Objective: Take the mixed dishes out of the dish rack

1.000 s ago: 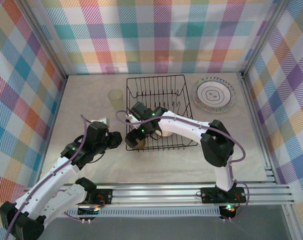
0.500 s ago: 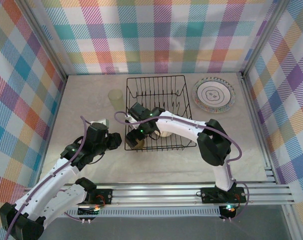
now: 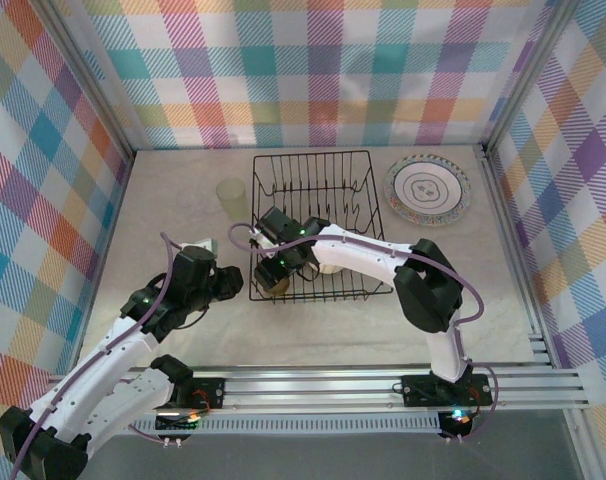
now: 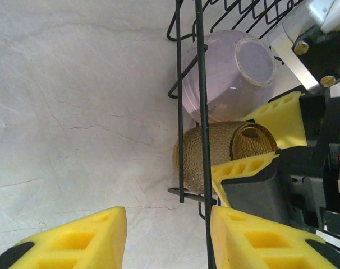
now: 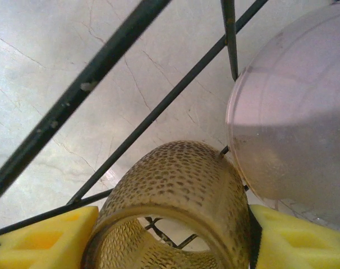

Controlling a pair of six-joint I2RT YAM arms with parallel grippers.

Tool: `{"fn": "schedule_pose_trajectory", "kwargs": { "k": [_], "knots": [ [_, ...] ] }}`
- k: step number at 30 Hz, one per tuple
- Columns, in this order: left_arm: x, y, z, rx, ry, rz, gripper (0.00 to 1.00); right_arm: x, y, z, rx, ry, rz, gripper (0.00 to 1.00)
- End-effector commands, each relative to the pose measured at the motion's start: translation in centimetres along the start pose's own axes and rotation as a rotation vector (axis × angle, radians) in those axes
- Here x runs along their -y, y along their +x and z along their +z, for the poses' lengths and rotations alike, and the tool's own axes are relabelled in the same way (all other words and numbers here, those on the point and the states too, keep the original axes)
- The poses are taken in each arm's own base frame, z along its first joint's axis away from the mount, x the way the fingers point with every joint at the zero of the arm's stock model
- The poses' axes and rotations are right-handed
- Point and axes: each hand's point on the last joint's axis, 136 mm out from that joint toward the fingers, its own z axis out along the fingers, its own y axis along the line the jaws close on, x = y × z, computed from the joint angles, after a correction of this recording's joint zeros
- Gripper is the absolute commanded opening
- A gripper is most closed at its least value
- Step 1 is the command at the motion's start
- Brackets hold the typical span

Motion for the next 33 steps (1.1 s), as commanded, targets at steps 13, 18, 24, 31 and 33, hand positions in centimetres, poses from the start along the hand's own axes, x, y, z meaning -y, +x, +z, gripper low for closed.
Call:
{"fn": "schedule_pose_trajectory", "kwargs": {
  "k": [13, 18, 24, 31, 33],
  "knots": [
    [1.9, 0.6, -1.0, -0.019, 0.138, 0.099, 0.86, -0.5, -1.1, -6.0, 0.135, -0.035, 0.062, 0.38],
    [4.5, 0.8, -1.9, -0.018, 0.298, 0.112, 1.0, 0.8, -1.4, -8.4, 0.181, -0.041, 0.113, 0.36],
    [7.9, 0.1, -3.7, 0.032, 0.512, 0.09, 1.0, 3.4, -1.2, -11.9, 0.256, -0.097, 0.234, 0.34],
    [12.2, -0.8, -4.5, 0.035, 0.766, 0.053, 1.0, 7.4, -0.4, -17.0, 0.404, -0.239, 0.435, 0.32],
    [13.1, -0.9, -4.1, 0.014, 0.814, 0.029, 1.0, 8.3, 0.0, -18.3, 0.446, -0.279, 0.487, 0.32]
  ]
}}
